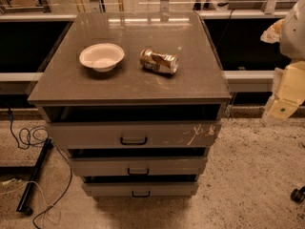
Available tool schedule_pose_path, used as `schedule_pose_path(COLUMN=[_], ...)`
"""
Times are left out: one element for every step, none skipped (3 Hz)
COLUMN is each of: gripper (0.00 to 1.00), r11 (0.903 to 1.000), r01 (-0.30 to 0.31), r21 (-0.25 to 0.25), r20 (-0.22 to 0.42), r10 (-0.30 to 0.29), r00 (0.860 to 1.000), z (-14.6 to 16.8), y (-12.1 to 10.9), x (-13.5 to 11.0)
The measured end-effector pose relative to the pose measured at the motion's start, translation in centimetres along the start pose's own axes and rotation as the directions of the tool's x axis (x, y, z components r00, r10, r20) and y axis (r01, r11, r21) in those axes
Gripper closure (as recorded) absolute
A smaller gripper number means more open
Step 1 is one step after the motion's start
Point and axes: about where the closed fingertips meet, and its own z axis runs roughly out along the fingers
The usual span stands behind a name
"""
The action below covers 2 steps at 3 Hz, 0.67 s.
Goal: Open middle drawer
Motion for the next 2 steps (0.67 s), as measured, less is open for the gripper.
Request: schedule_pose_path(gripper=[0.0, 0.0], r11=[1.0, 0.9997], r01=[0.0, -0.026], r21=[0.0, -0.003], r20=[0.0, 0.043], r10=[0.0, 0.026], r00=[1.0, 0.999], z=[0.0, 0.51], y=[0.0, 0.59], x=[0.0, -0.11])
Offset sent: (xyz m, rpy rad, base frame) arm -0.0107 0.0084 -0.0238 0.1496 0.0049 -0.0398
